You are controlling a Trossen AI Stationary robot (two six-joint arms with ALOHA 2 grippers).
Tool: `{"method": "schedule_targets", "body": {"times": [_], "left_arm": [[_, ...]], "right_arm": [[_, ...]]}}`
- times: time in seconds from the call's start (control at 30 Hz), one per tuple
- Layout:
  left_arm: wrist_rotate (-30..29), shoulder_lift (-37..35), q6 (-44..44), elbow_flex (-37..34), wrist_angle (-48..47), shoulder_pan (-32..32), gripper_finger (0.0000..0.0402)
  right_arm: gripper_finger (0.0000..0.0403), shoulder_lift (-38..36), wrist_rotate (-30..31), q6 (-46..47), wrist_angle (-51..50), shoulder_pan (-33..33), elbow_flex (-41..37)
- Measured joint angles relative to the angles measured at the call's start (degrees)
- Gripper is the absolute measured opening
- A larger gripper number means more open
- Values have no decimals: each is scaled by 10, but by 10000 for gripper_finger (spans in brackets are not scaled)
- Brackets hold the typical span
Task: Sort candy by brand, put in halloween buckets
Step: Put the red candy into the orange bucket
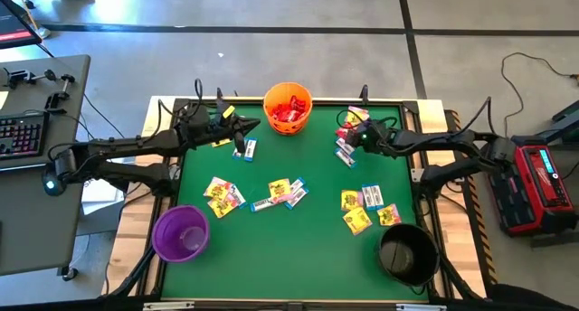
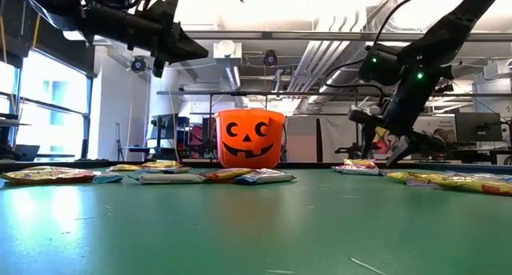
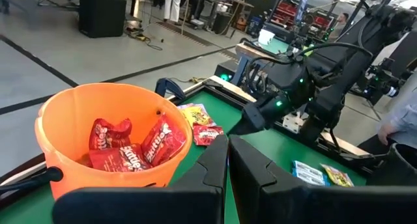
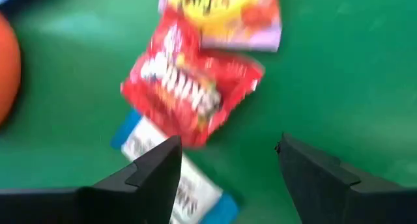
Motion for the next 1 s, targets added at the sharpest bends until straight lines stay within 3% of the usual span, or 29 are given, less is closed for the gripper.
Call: {"method": "schedule_targets", "body": {"times": [0.27,0.43,0.6,1.0], "left_arm": [[-4,0,-4,0,0,0,5],[-5,0,-4,0,-1,0,5],[-12,0,-4,0,-1,0,5],[-13,0,-5,0,-2,0,5]], "right_arm": [[240,3,41,15,48,-45,0],[240,31,-2,33,69,-66,0],[240,83,-46,65,161,-67,1],[237,109,-60,104,200,-51,4]]}}
